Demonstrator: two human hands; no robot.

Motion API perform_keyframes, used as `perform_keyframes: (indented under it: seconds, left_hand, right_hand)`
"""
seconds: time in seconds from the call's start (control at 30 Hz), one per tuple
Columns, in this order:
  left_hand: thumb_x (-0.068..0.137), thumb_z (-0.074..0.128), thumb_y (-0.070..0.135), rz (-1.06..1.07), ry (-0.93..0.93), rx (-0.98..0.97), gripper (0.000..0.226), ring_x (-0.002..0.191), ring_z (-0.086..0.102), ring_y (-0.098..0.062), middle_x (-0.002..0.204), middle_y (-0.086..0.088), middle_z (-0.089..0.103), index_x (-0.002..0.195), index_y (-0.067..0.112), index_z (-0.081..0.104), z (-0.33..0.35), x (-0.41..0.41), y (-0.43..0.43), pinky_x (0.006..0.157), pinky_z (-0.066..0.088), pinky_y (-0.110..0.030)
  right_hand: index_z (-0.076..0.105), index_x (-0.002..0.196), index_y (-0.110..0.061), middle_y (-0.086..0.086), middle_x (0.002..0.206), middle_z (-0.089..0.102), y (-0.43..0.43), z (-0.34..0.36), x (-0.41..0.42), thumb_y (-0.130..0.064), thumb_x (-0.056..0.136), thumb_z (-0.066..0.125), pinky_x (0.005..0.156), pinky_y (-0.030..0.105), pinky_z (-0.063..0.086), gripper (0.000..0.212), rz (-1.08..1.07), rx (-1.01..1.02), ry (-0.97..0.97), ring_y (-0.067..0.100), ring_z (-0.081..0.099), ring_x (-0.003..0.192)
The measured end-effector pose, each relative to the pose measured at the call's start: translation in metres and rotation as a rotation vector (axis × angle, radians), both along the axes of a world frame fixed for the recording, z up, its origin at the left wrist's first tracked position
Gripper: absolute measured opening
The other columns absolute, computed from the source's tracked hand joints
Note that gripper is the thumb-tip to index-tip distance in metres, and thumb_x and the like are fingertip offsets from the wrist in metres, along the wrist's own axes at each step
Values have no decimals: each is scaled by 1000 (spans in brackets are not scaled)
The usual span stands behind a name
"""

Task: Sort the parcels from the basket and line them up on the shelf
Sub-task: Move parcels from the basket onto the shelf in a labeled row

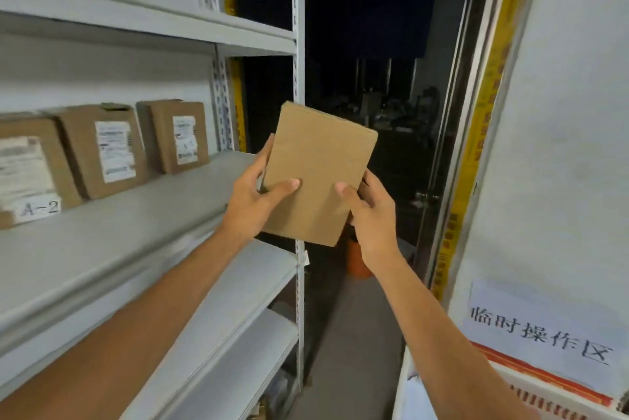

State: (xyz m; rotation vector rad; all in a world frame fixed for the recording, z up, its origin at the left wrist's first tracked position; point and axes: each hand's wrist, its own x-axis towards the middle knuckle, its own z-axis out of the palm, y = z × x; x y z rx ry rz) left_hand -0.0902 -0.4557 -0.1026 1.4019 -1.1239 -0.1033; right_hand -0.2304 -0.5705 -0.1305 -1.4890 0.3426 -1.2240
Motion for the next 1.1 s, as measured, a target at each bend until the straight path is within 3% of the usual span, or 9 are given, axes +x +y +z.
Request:
perform_keyframes:
  seconds: [0.07, 0.17, 0.27, 0.4, 0.57, 0.77, 0.93, 1.03, 1.1]
  left_hand:
    - [73, 74, 48, -19, -36, 62, 91, 119, 46, 1, 140, 10, 45, 147, 42, 22, 6, 14, 16, 86, 39, -11]
    - [70, 74, 44, -38, -18, 132, 90, 119, 43, 9, 137, 24, 40, 138, 57, 16, 9, 34, 41, 94, 41, -19]
    - [76, 75, 27, 7, -16, 203, 96, 110, 41, 23, 132, 30, 37, 142, 51, 9, 9, 50, 67, 87, 40, -8]
    - [65, 74, 41, 156, -8, 253, 100, 112, 38, 21, 132, 35, 34, 139, 57, 9, 13, 60, 99, 87, 34, -9]
    - [64, 83, 31, 315, 53, 226, 115, 125, 46, -15, 142, 8, 38, 148, 50, 6, 13, 63, 129, 103, 42, -37]
    - [56, 77, 37, 352, 201, 153, 92, 118, 54, -19, 131, -4, 52, 134, 57, 31, 13, 51, 168, 82, 52, -27]
    - [52, 83, 38, 531, 213, -13, 104, 118, 53, -22, 134, -4, 47, 143, 46, 33, 12, 53, 195, 84, 54, -31]
    - [56, 85, 31, 614, 154, -110, 104, 118, 51, -19, 136, -1, 42, 145, 42, 31, 17, 55, 201, 82, 55, -30]
    - [54, 84, 37, 674, 110, -118, 109, 118, 49, -18, 136, 2, 41, 147, 39, 28, 23, 57, 206, 86, 55, -34]
  right_hand:
    - [58, 122, -32, -14, 116, 67, 6, 2, 16, -20, 92, 64, 91, 31, 53, 33, 61, 7, -15, 3, 62, 109]
    - [59, 126, -26, -12, 115, 68, 12, 1, 41, -25, 92, 64, 91, 30, 52, 35, 183, 24, 6, 3, 63, 107]
    - [58, 132, -24, -11, 119, 67, 17, 3, 63, -32, 88, 67, 93, 31, 51, 45, 266, 30, 60, 4, 61, 110]
    - [57, 131, -23, -11, 111, 68, 27, 7, 92, -25, 89, 68, 65, 12, 52, 44, 420, 86, 77, -6, 65, 92]
    - [56, 105, -17, 14, 108, 67, 44, 4, 122, -29, 85, 72, 71, 30, 53, 28, 502, 152, 129, 13, 65, 91]
    - [57, 105, -10, -5, 87, 67, 72, -4, 147, -28, 88, 69, 57, 13, 48, 27, 599, 132, 170, -7, 63, 69]
    - [65, 106, -23, -1, 106, 66, 103, 2, 164, -28, 89, 69, 68, 16, 54, 19, 686, 77, 176, 5, 66, 87]
    - [62, 119, -25, 0, 110, 62, 125, 20, 176, -36, 86, 71, 62, 7, 48, 36, 751, -28, 238, 0, 61, 86]
    - [58, 126, -24, 3, 119, 61, 143, 28, 186, -55, 71, 75, 79, 18, 52, 66, 740, -79, 269, 6, 62, 96]
